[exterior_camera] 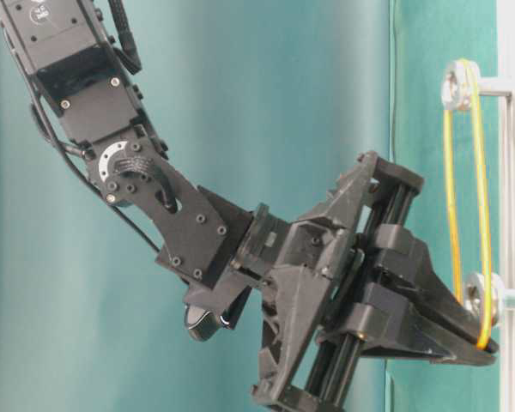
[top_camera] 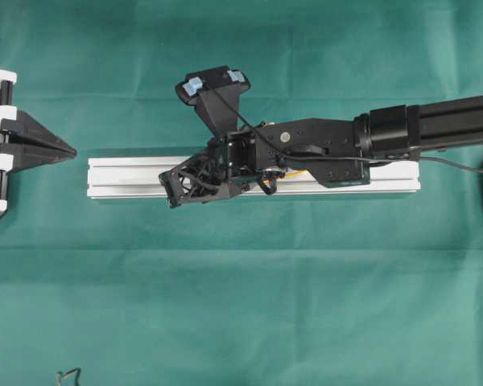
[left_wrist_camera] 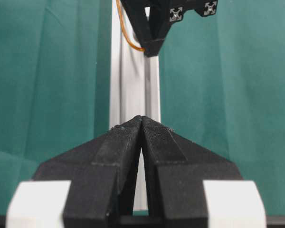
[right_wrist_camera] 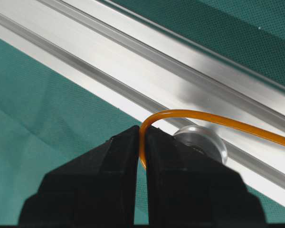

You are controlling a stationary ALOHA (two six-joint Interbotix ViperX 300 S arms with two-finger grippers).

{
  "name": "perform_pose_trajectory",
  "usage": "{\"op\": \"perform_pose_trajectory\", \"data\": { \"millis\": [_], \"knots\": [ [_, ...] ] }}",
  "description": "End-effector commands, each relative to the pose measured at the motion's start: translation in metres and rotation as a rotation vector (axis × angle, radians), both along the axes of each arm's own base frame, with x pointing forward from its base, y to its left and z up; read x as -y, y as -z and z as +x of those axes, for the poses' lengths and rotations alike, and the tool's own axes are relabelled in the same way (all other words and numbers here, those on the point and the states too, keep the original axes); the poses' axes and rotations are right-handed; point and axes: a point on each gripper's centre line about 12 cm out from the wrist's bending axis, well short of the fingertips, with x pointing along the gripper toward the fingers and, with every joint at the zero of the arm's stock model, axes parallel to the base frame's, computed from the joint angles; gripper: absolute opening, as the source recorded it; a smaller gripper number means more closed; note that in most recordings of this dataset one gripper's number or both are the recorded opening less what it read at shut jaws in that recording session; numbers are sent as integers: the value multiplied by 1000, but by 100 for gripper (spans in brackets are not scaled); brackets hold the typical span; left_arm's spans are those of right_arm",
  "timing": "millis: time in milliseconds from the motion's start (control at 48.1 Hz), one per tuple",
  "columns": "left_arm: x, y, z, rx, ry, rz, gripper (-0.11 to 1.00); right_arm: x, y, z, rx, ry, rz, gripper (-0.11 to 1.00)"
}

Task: Hook the rubber onto the shaft.
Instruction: 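Lower the band over the left peg with the right gripper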

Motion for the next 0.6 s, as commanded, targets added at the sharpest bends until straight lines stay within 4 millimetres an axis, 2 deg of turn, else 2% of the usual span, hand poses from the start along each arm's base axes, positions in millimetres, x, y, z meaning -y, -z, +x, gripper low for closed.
{"op": "perform_pose_trajectory", "data": {
  "millis": [0, 583],
  "knots": [
    [0, -13, 3, 32, 0, 6, 0, -3, -15, 5, 38, 4, 17, 7],
    [0, -12, 3, 31, 1, 7, 0, -12, -7, -1, -20, 6, 57, 7]
  ]
}}
